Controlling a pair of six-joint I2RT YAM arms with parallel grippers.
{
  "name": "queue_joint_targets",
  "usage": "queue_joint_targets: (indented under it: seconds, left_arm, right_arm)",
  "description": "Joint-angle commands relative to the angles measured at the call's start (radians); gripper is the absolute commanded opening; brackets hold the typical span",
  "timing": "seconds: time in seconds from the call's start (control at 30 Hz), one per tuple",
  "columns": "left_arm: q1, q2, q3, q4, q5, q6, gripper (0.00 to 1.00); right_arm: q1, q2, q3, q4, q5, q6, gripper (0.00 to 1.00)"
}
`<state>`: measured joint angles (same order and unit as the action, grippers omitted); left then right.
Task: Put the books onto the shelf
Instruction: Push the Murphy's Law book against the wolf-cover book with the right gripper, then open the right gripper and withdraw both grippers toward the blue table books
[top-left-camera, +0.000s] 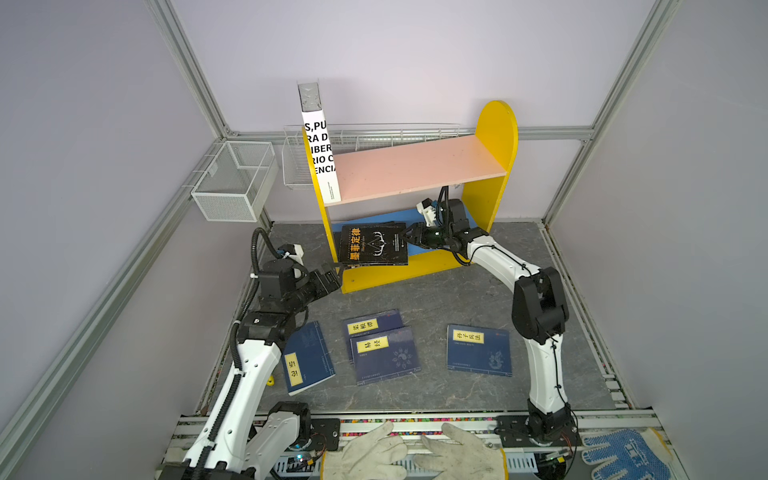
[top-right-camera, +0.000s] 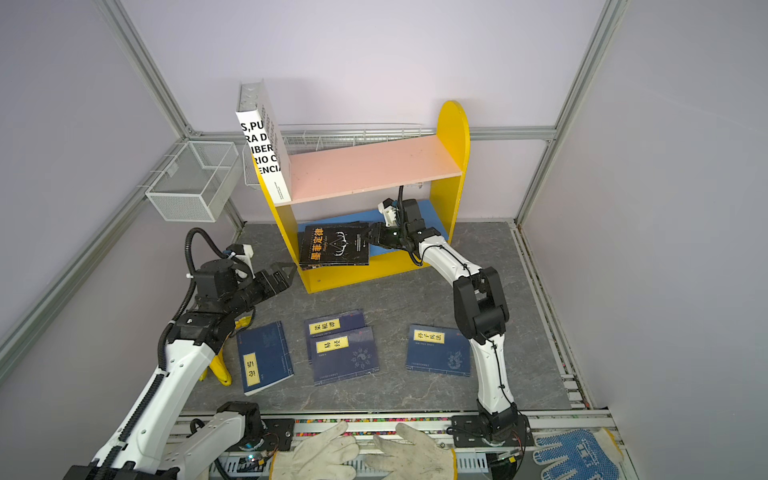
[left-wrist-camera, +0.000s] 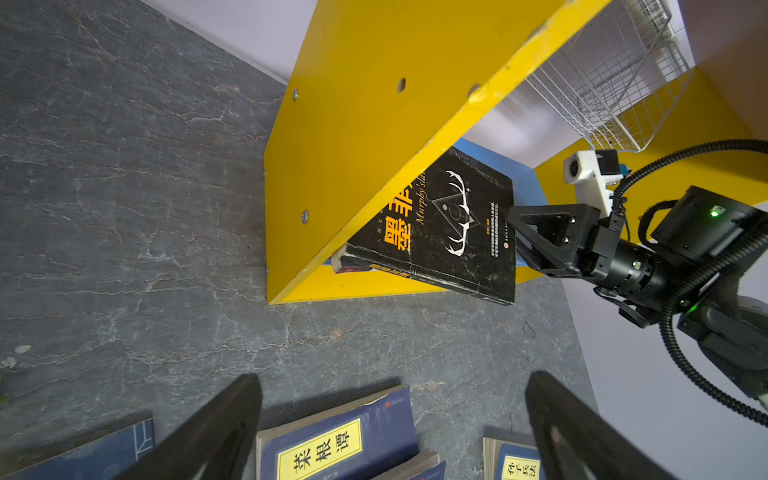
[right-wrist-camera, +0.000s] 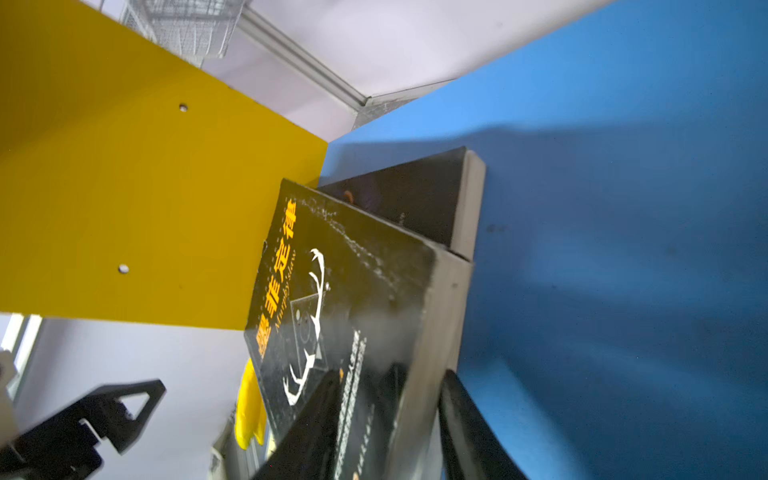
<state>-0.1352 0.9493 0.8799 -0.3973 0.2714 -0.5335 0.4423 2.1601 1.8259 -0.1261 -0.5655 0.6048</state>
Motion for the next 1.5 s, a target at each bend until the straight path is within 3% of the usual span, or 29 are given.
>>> queue_joint_targets:
  seconds: [0.0,0.4,0.73,1.0,1.27,1.47]
  left_arm:
    - [0.006,-0.024,-0.011,0.005,0.028,-0.001,1.00]
    - [0.006,0.024,-0.047,0.061,0.040,-0.013,1.00]
    - [0.006,0.062,-0.049,0.078,0.040,-0.010,1.00]
    - [0.006,0.053,-0.051,0.061,0.032,-0.003,1.00]
    - [0.006,0.017,-0.045,0.022,0.006,0.004,1.00]
    - [0.006,-0.037,-0.037,-0.054,-0.031,0.028,1.00]
  right_arm:
    - [0.021,-0.031,-0.035,0.104,0.068,0.048,0.34]
    - [0.029,0.029,-0.039,0.319,0.092,0.110,0.28]
    - [0.037,0.133,0.017,0.504,0.067,0.240,0.36]
    - [0.051,0.143,0.002,0.575,0.081,0.263,0.43]
    - [0.047,0.050,-0.090,0.544,0.160,0.204,0.60]
    - [0.044,-0.108,-0.195,0.407,0.337,0.011,0.66]
